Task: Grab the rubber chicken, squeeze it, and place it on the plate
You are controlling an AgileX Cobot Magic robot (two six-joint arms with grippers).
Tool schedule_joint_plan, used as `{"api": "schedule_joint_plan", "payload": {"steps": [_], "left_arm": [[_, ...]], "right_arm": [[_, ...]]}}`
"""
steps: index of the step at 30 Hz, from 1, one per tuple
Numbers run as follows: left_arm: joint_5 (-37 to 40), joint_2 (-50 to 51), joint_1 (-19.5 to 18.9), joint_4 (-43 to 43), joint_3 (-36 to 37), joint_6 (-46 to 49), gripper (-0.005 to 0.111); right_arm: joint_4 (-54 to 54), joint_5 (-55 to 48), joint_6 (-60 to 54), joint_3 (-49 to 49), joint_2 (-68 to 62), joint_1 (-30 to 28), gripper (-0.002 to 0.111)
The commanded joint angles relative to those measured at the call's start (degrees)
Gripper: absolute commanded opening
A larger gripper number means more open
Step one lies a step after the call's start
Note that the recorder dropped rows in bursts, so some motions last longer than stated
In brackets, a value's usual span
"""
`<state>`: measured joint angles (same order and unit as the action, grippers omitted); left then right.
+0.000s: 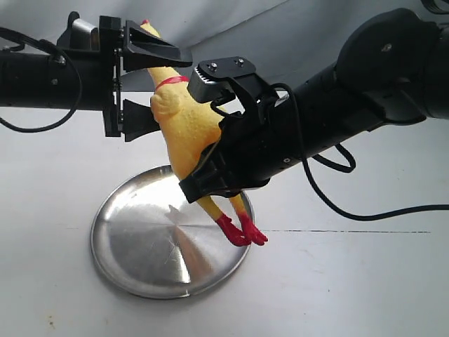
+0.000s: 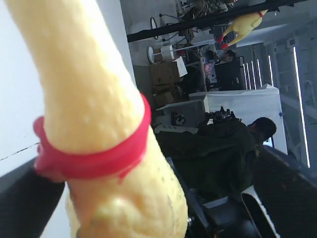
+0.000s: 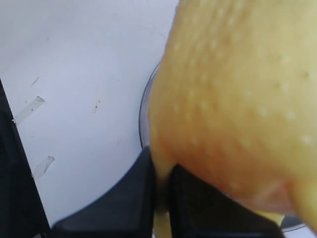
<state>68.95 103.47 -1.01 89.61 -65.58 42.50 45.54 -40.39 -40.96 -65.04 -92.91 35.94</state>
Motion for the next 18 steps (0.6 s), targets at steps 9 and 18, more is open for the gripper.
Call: {"api": "schedule_joint_plan", "payload": {"steps": [9, 18], "left_arm": [[1.02, 5.59, 0.34, -9.32, -8.7, -10.54, 0.084], [1.02, 6.78, 0.34, -9.36, -8.7, -10.79, 0.064]], "right_arm": [[0.55, -0.86, -2.31, -0.46, 0.46, 0.13, 0.0], [0.55, -0.86, -2.31, -0.46, 0.46, 0.13, 0.0]]}}
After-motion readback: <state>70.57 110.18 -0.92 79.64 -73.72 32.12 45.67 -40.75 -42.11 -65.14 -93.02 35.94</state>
